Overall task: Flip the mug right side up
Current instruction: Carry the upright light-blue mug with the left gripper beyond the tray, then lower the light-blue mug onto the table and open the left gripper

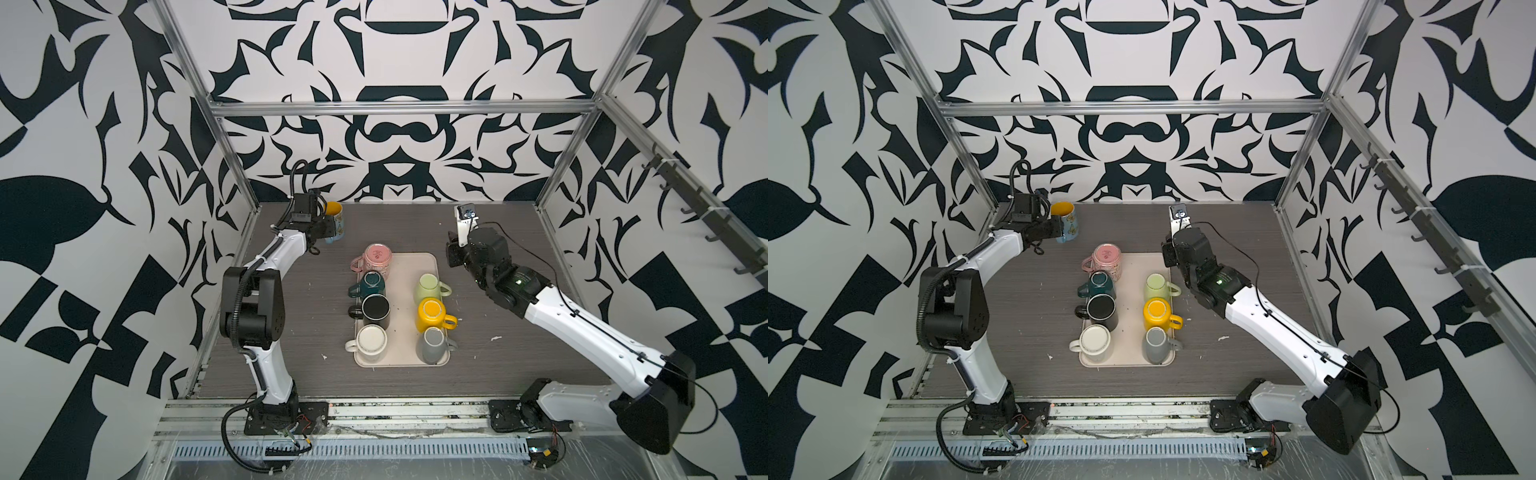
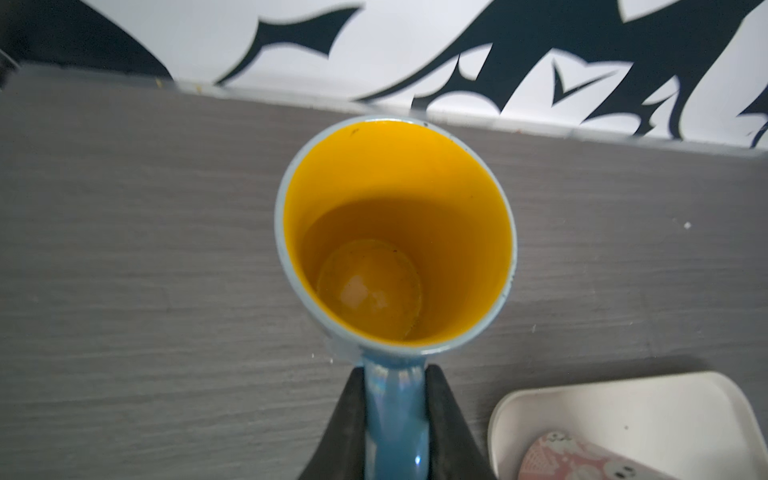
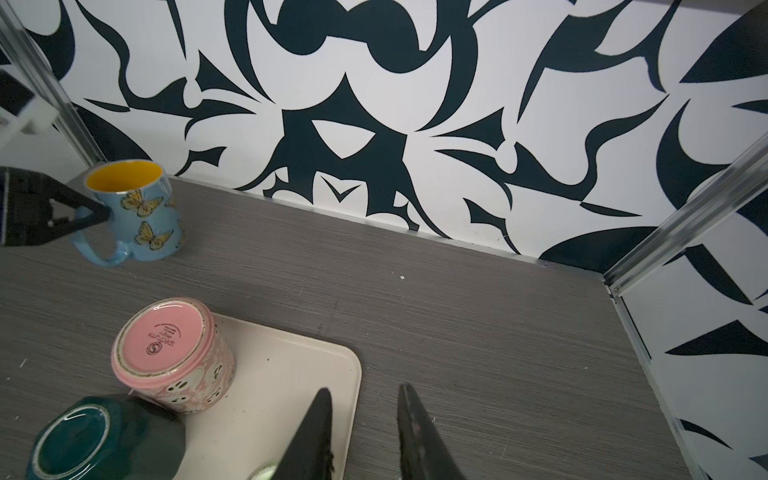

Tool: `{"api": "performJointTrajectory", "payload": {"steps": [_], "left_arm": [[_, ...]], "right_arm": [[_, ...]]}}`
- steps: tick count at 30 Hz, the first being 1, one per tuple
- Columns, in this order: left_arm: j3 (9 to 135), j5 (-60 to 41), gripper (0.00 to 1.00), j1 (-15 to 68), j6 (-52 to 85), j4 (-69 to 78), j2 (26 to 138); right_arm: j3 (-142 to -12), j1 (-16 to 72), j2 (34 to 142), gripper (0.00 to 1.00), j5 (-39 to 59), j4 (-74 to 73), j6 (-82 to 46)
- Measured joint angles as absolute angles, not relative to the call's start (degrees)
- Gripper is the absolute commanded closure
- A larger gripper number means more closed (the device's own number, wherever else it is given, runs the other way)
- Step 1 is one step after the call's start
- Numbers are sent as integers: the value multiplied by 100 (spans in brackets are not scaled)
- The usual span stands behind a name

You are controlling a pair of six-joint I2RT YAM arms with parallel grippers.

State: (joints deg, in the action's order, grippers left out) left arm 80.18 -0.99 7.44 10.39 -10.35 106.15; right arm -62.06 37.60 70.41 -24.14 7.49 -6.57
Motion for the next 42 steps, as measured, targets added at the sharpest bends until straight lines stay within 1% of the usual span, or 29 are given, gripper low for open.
{"api": "performJointTrajectory", "payload": {"steps": [13, 26, 40, 41, 42], "left_arm": [[7397, -84, 100, 740, 1203, -67, 10619], [7371, -80, 100, 738, 1203, 790, 11115], [7467, -75, 100, 652, 1192, 1061, 11325], [7467, -82, 100, 652, 1190, 1046, 11325], [7472, -84, 95, 652, 1186, 1031, 11325]], "right_arm": [[-6071, 3760, 7017, 69, -2292, 749, -895], [-6034, 3760, 7017, 69, -2290, 742, -917], [-5918, 3760, 7017, 68, -2292, 735, -1022], [-5913, 3760, 7017, 68, -2292, 735, -1024], [-5907, 3760, 7017, 68, -2292, 733, -1024]]}}
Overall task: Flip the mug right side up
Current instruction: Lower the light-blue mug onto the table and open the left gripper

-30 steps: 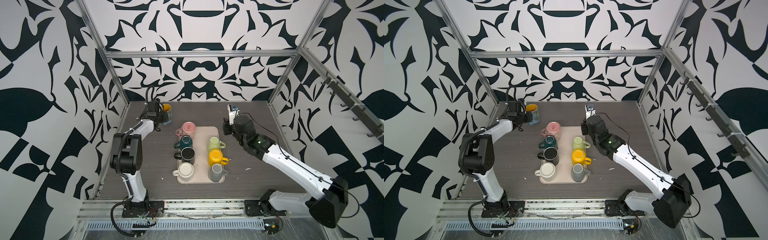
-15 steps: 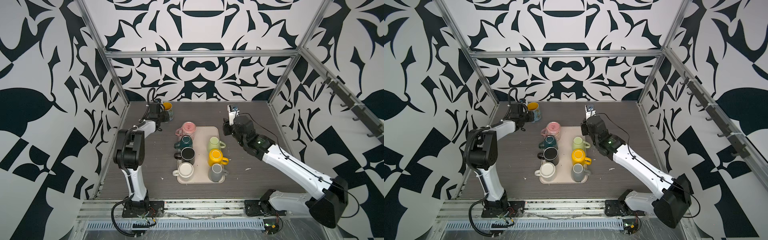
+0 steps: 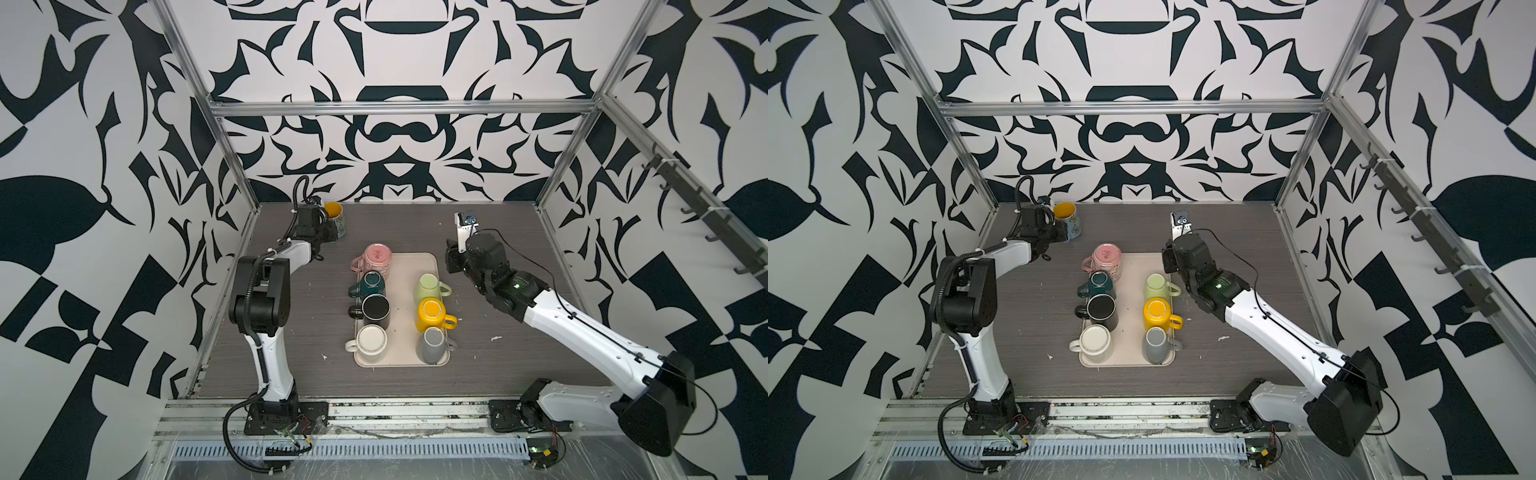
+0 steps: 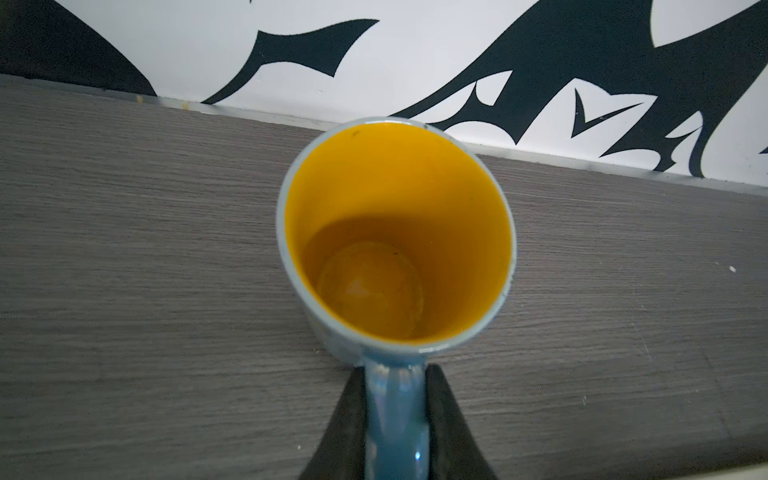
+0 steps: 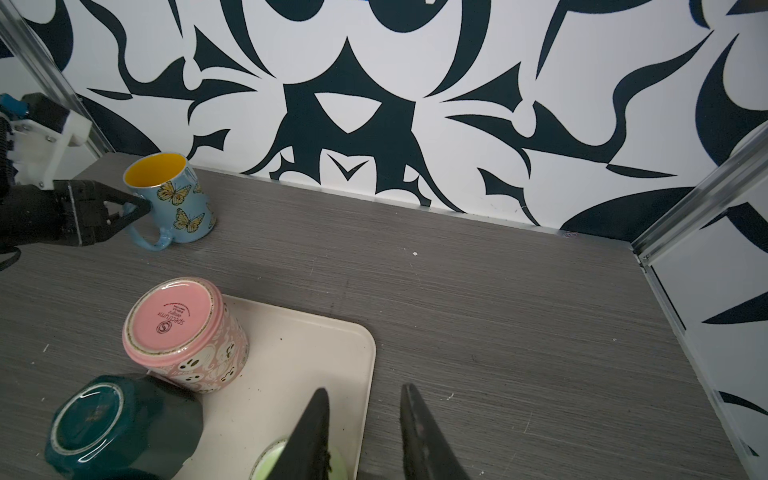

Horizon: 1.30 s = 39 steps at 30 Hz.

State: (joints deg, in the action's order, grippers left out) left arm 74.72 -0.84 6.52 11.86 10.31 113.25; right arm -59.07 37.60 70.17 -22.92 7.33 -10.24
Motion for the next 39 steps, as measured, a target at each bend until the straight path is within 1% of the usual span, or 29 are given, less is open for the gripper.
{"api": "performJointTrajectory", "payload": {"steps": [1, 4, 8, 10, 12, 14, 21, 23, 29, 34, 39], "left_arm": [[7478, -86, 89, 652, 1179, 1013, 11325], [7485, -91, 86, 652, 1177, 980, 11325], [7496, -89, 77, 655, 1164, 932, 11325], [7498, -89, 71, 655, 1151, 902, 11323], [7498, -75, 69, 652, 1162, 875, 11323], [7498, -54, 64, 646, 1157, 836, 11321], [7459, -16, 57, 637, 1201, 725, 11120], [7395, -34, 54, 637, 1227, 663, 10947], [7026, -292, 52, 633, 1441, 445, 10250], [6595, -714, 51, 639, 1776, 185, 9526], [6379, -1356, 50, 668, 2471, -222, 8829]], "right_arm": [[-5905, 3760, 7017, 68, -2292, 731, -1028], [-5892, 3760, 7017, 67, -2292, 698, -1044], [-5872, 3760, 7017, 67, -2292, 672, -1052], [-5863, 3760, 7015, 67, -2292, 657, -1063], [-5852, 3760, 7008, 67, -2292, 652, -1068], [-5826, 3760, 6980, 66, -2290, 642, -1085], [-5747, 3760, 6860, 65, -2270, 631, -1175], [-5728, 3760, 6820, 64, -2250, 624, -1205], [-5553, 3760, 6643, 61, -2154, 596, -1328], [-5511, 3760, 6648, 59, -1946, 569, -1485], [-5511, 3760, 6648, 58, -1774, 591, -1675]]}}
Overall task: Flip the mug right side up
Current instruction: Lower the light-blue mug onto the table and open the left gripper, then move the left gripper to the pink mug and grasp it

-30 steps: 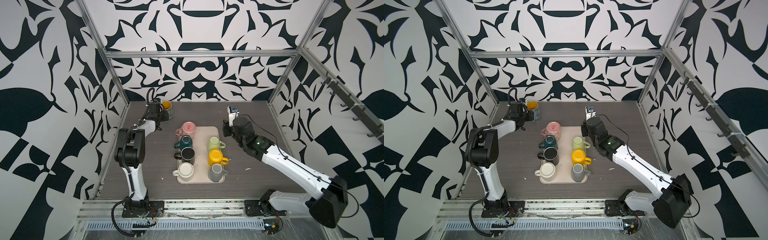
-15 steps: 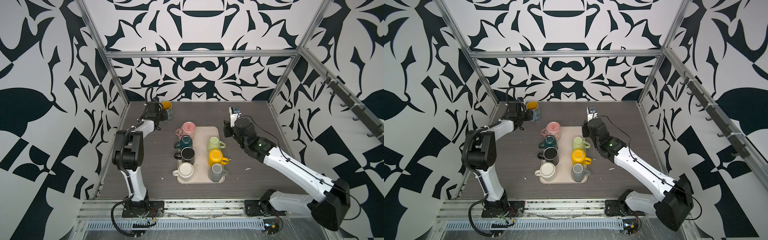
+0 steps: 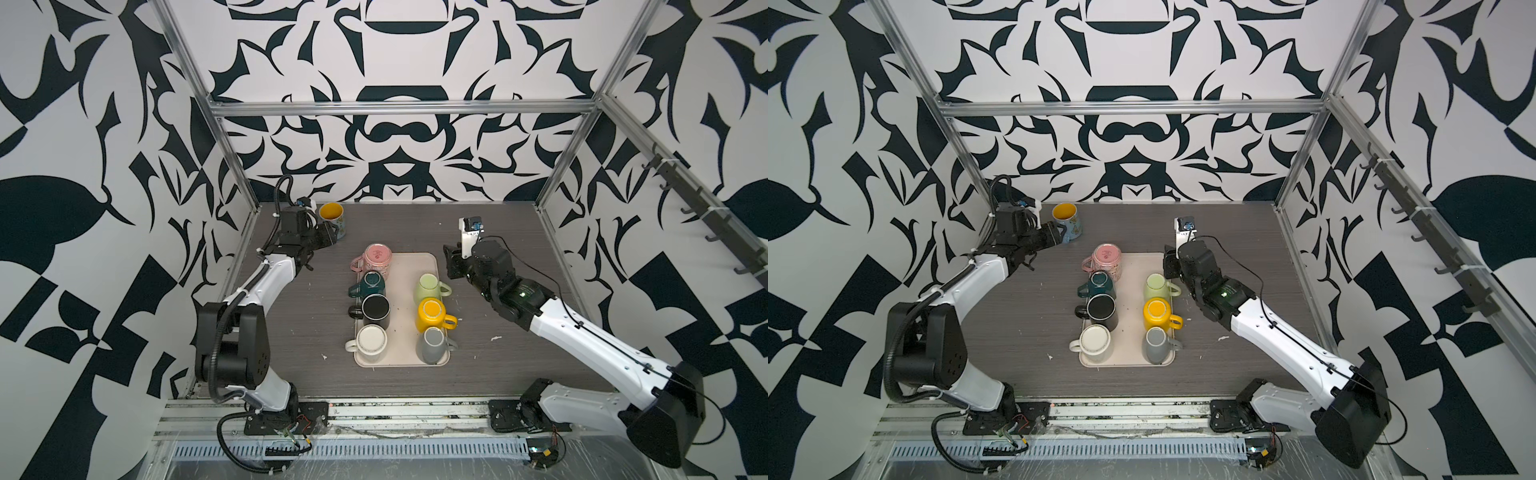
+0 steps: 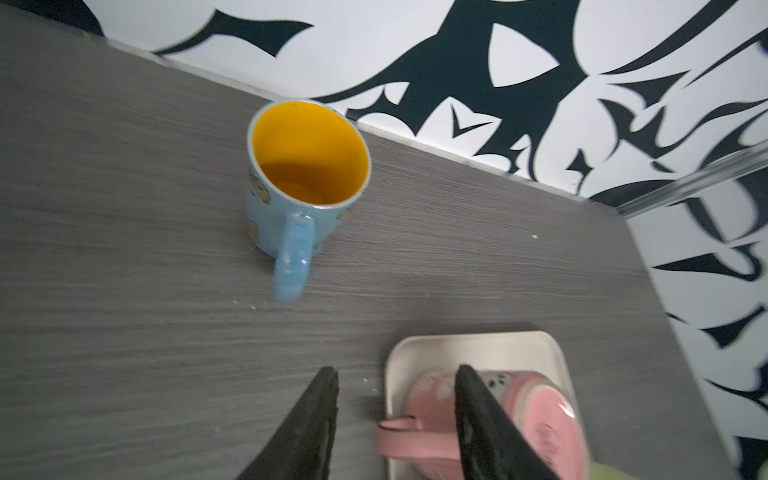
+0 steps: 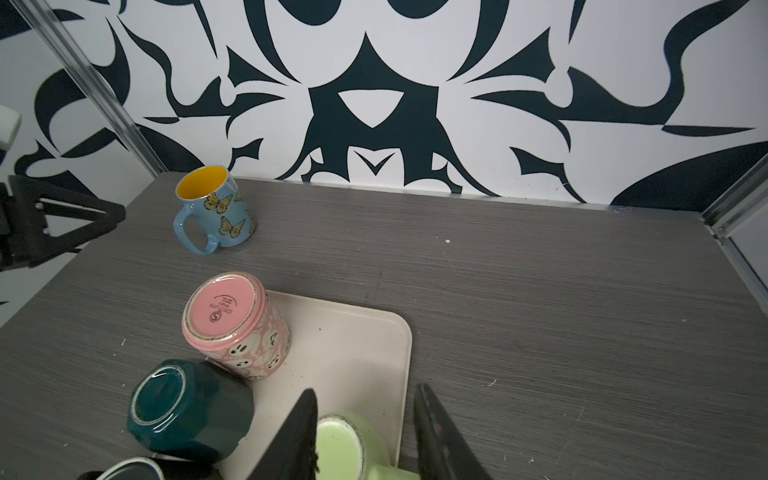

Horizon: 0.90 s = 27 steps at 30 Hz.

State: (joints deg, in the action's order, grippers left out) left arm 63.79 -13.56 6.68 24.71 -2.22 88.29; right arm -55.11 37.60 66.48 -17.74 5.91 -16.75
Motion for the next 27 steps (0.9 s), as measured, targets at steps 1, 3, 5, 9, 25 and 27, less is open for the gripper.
{"api": "performJointTrajectory", "payload": {"steps": [1, 3, 5, 9, 25, 27], "left_arm": [[6366, -1485, 50, 679, 2681, -283, 8705], [6337, -1715, 50, 681, 3183, -381, 8473], [6285, -1905, 50, 703, 3885, -445, 8272], [5959, -2132, 51, 714, 5448, -298, 8009], [4219, -1693, 60, 1262, 10910, 1535, 7935], [4217, -1673, 61, 1339, 11246, 1763, 8117]], "right_arm": [[-5511, 3760, 6648, 58, -1752, 622, -1715], [-5511, 3760, 6646, 58, -1730, 685, -1798], [-5518, 3760, 6646, 57, -1712, 792, -1883], [-5590, 3760, 6652, 57, -1673, 1035, -2038], [-5824, 3760, 6709, 56, -1691, 1313, -2370], [-5824, 3760, 6709, 56, -1695, 1313, -2388]]}}
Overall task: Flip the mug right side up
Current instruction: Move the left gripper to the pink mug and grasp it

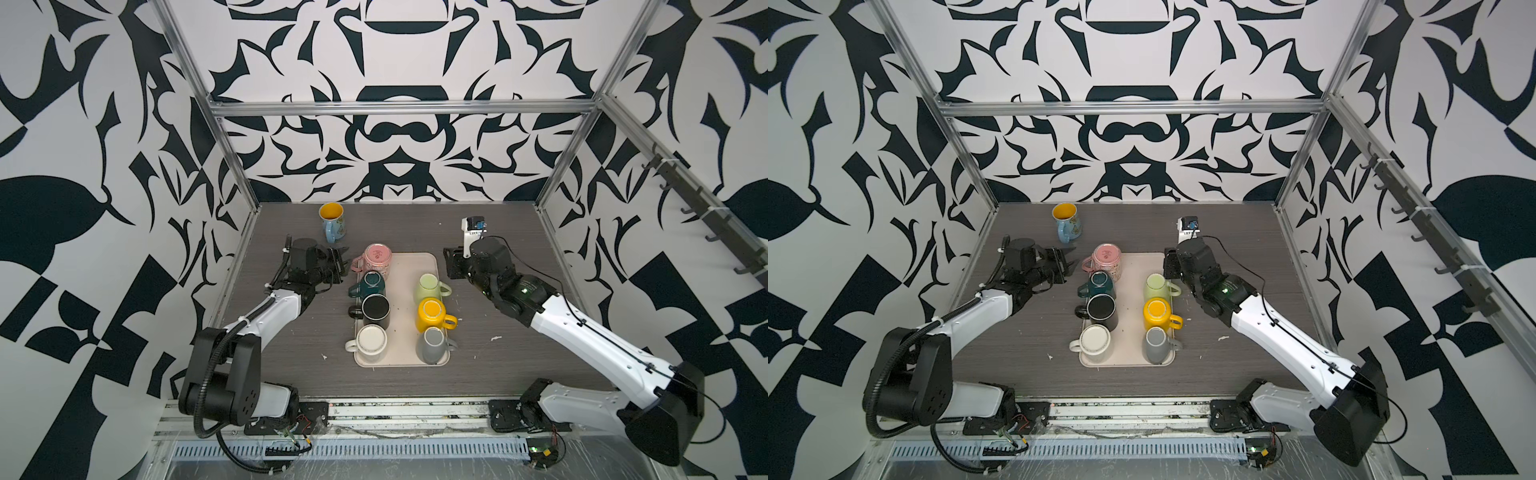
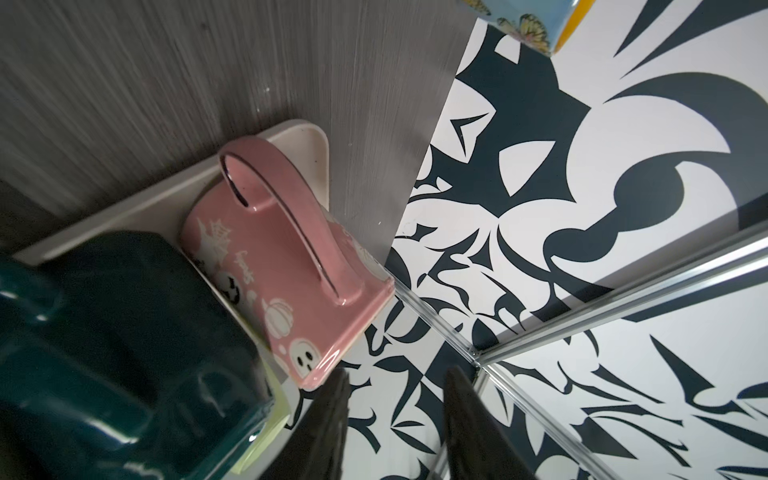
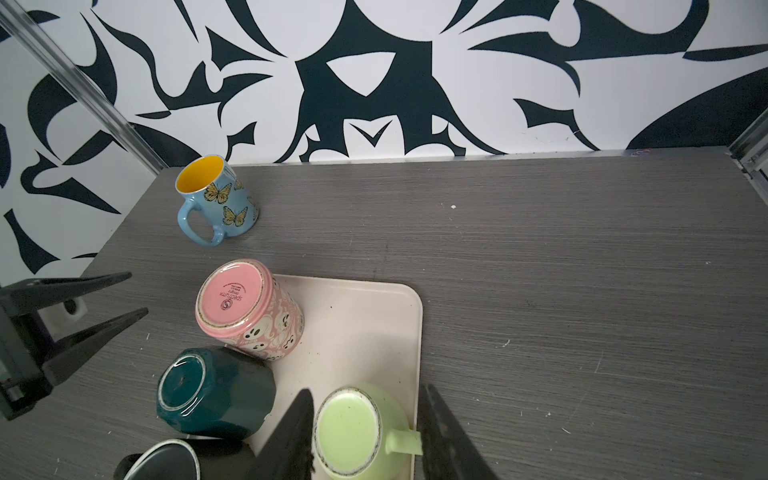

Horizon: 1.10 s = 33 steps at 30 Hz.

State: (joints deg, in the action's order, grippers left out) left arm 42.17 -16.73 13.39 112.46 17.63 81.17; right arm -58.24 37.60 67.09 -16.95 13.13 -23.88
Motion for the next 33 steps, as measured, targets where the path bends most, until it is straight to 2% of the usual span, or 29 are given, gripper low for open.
{"api": "performJointTrajectory", "payload": {"steps": [6, 24, 33], "left_arm": [[4206, -1669, 64, 1455, 11705, 2145, 8753], [4222, -1474, 60, 1610, 11874, 2187, 9216], [4648, -1481, 61, 1610, 11874, 2298, 9736]], "right_arm": [[-5824, 3760, 6709, 55, -1719, 1317, -2390], [-5911, 3760, 6836, 55, -1756, 1352, -2390], [-5979, 3760, 6847, 54, -1758, 1385, -2386]]}}
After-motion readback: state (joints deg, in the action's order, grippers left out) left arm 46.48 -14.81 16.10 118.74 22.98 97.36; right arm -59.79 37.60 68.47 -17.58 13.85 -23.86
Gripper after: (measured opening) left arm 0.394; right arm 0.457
